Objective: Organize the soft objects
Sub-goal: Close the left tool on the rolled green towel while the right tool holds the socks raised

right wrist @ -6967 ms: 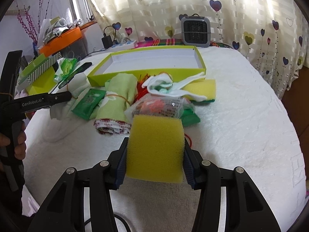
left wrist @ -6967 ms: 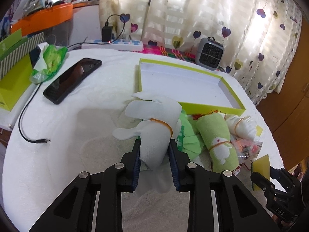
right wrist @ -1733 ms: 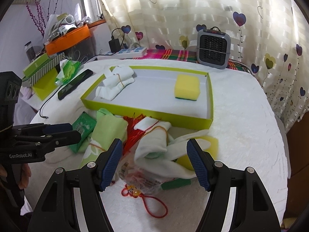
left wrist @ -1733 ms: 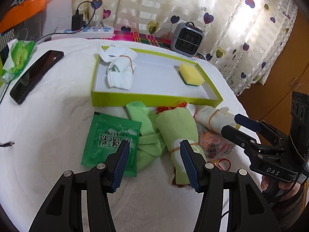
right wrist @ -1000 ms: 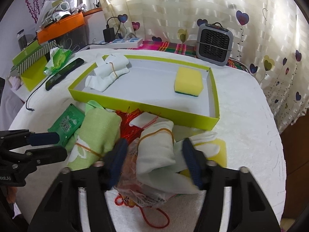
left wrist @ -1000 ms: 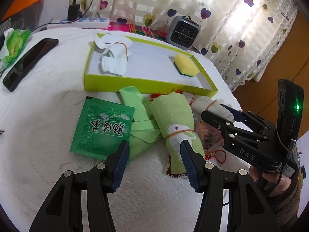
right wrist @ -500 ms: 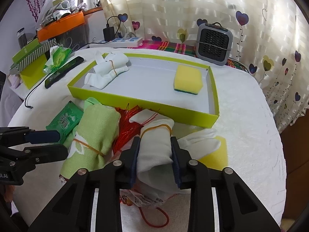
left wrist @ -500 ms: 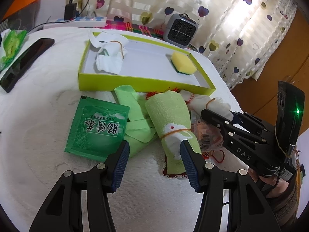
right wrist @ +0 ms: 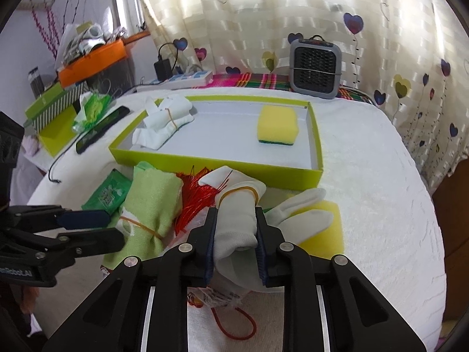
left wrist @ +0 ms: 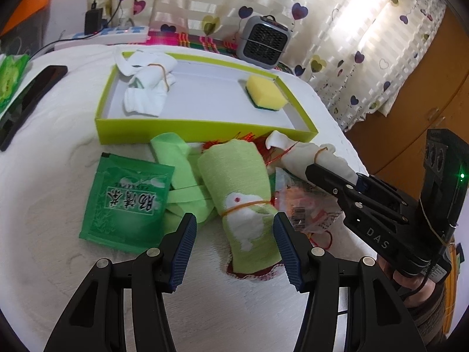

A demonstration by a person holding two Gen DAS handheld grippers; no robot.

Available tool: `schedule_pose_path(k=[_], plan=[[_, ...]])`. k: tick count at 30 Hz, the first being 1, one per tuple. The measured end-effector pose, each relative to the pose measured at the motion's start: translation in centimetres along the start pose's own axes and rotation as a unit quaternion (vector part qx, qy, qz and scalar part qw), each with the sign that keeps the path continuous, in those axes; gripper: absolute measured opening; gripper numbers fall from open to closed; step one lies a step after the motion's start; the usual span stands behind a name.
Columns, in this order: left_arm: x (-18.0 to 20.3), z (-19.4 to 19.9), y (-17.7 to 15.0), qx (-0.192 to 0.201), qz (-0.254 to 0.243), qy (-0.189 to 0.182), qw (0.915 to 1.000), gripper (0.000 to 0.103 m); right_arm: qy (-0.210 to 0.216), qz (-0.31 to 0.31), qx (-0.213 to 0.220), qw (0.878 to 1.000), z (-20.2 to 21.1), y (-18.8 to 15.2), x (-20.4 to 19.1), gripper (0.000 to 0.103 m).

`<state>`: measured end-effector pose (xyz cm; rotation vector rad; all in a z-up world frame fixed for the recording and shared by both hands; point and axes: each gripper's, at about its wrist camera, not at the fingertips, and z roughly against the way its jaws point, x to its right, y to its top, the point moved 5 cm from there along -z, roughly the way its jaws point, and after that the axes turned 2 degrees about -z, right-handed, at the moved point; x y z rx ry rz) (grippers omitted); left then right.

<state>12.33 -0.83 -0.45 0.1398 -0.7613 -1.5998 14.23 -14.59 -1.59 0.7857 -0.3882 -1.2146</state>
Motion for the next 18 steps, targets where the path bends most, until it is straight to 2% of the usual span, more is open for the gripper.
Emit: schedule_pose_path(k=[10, 18], plan=[[0.8, -1.4, 0.4, -0.014, -0.003, 0.012, 0.9998, 0.054, 0.005, -0.036, 0.049, 0.998, 2.6, 0.4, 1.3, 0.024], [0.9, -2.2, 0.6, -0.02, -0.001, 0.024, 0.9995, 0.054, 0.007, -0.04, 0.08, 0.996, 4.8, 0.6, 1.4, 0.024]])
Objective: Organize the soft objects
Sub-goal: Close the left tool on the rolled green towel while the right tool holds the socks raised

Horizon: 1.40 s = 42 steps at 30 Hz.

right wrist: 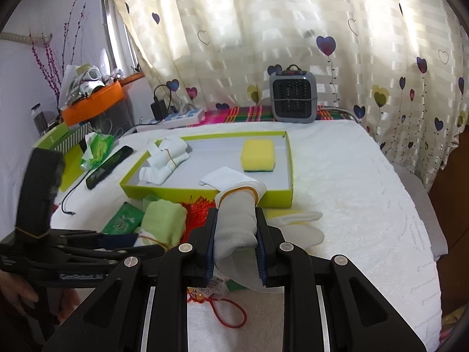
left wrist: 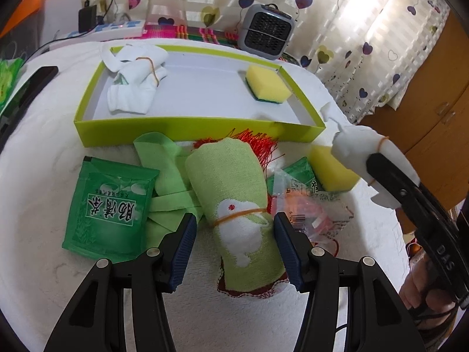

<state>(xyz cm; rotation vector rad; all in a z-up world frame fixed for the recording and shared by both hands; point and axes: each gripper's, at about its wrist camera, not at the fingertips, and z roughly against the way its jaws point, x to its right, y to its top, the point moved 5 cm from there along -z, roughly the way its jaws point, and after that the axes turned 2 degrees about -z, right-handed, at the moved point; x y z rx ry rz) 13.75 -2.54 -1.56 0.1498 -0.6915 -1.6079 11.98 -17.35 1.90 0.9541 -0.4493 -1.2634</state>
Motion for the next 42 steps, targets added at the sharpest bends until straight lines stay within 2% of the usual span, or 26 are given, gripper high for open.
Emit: schedule_pose_path(k=[10, 14, 21, 42], plan=[[0.0, -0.5, -0.1, -0.001, 0.004, 0.009, 1.0, 0.054, 0.005, -0.005, 0.003, 1.0, 0.3, -0.2, 0.0, 0.024], [0.3, -0.4, -0.2, 0.002, 0.004, -0.002, 1.0, 0.042, 0.008, -0.008, 0.0, 1.0, 0.3, -0.4, 0.3, 0.024], [0.8, -0.2, -0.2, 0.008, -0.001, 0.0, 1.0, 0.032, 0.007, -0.009, 0.0, 1.0, 0.3, -0.7, 0.4, 0.024], [0.7, 1.4, -0.5, 0.03, -0.009, 0.005, 0.9995, 0.03, 0.007, -0.01, -0.001, 1.0, 0.4, -0.9, 0.4, 0.024]])
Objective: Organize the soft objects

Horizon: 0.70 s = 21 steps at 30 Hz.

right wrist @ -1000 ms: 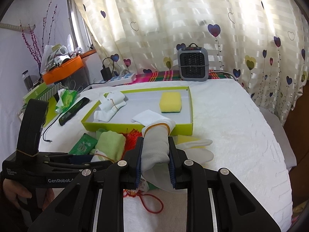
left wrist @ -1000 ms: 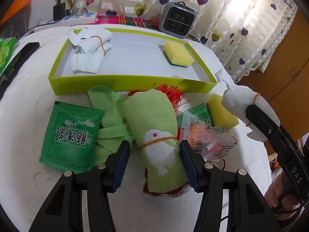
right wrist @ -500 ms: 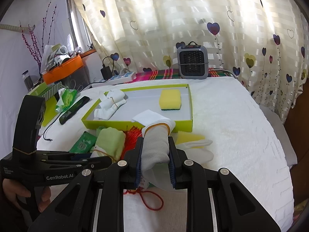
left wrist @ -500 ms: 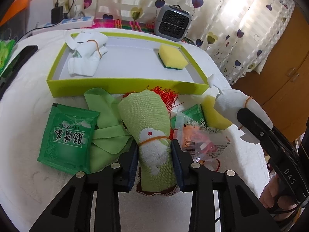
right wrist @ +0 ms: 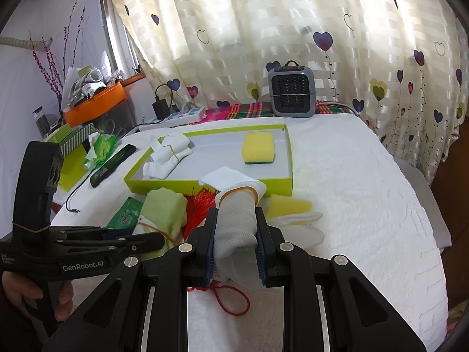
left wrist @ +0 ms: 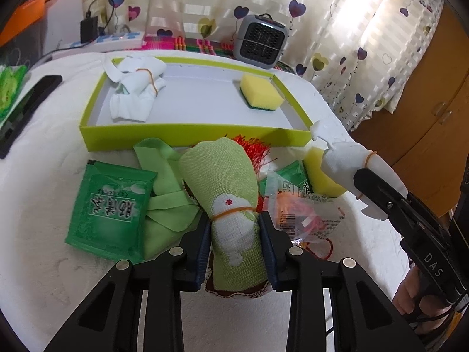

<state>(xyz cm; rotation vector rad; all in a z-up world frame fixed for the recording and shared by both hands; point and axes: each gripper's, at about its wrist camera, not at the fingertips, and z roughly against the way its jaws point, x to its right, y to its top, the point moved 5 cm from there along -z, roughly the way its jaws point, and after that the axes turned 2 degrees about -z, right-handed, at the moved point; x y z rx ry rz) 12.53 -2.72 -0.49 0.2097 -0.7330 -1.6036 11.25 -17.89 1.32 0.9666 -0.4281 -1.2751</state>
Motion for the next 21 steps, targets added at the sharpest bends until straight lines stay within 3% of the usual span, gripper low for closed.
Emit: schedule_pose_path(k=[21], plan=[[0.2, 2.4, 0.4, 0.027, -0.009, -0.003, 0.9996, 0.03, 0.003, 0.005, 0.01, 1.0, 0.7, 0.1, -0.9, 0.024]])
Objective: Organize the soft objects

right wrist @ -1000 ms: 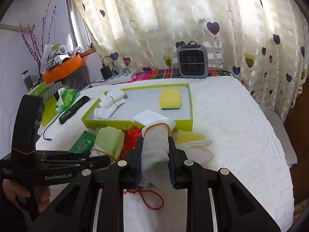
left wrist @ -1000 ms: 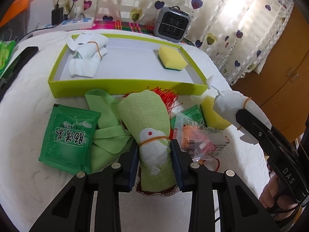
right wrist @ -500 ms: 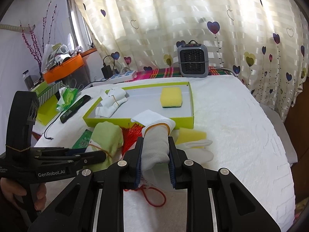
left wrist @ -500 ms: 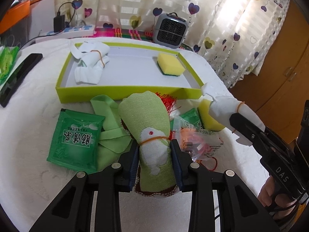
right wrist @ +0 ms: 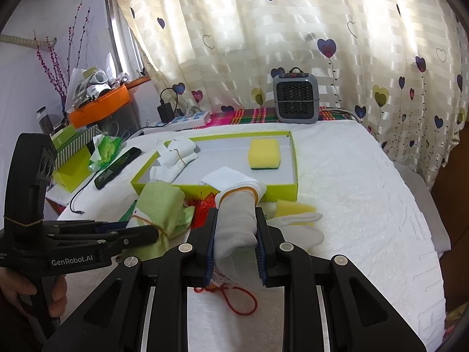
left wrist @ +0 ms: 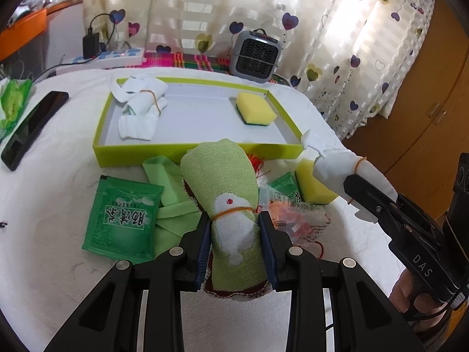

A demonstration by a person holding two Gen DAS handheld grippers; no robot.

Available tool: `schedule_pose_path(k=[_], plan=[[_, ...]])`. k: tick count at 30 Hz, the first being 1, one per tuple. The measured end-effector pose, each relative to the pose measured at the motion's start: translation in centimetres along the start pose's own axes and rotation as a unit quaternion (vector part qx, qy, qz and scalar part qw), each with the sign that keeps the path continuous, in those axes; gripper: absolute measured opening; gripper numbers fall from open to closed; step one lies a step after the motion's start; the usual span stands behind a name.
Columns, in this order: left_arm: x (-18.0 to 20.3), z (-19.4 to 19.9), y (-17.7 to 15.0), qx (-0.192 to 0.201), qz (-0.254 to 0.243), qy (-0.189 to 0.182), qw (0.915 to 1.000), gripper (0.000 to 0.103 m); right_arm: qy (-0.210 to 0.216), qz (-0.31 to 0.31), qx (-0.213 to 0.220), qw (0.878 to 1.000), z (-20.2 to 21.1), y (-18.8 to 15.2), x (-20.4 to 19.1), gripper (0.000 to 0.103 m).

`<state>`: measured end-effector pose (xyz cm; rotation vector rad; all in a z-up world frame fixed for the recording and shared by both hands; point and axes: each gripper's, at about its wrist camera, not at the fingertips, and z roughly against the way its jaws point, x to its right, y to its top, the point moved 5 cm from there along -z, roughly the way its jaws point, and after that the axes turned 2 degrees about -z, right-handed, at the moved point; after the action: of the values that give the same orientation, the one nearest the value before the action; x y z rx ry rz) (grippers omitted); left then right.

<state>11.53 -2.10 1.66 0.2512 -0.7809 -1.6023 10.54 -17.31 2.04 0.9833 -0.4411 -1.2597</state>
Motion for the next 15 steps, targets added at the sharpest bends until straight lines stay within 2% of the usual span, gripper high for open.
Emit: schedule_pose_path(k=[15], plan=[[0.2, 2.0, 1.5, 0.025, -0.009, -0.006, 0.9996, 0.03, -0.004, 0.007, 0.017, 1.0, 1.2, 1.6, -0.7, 0.024]])
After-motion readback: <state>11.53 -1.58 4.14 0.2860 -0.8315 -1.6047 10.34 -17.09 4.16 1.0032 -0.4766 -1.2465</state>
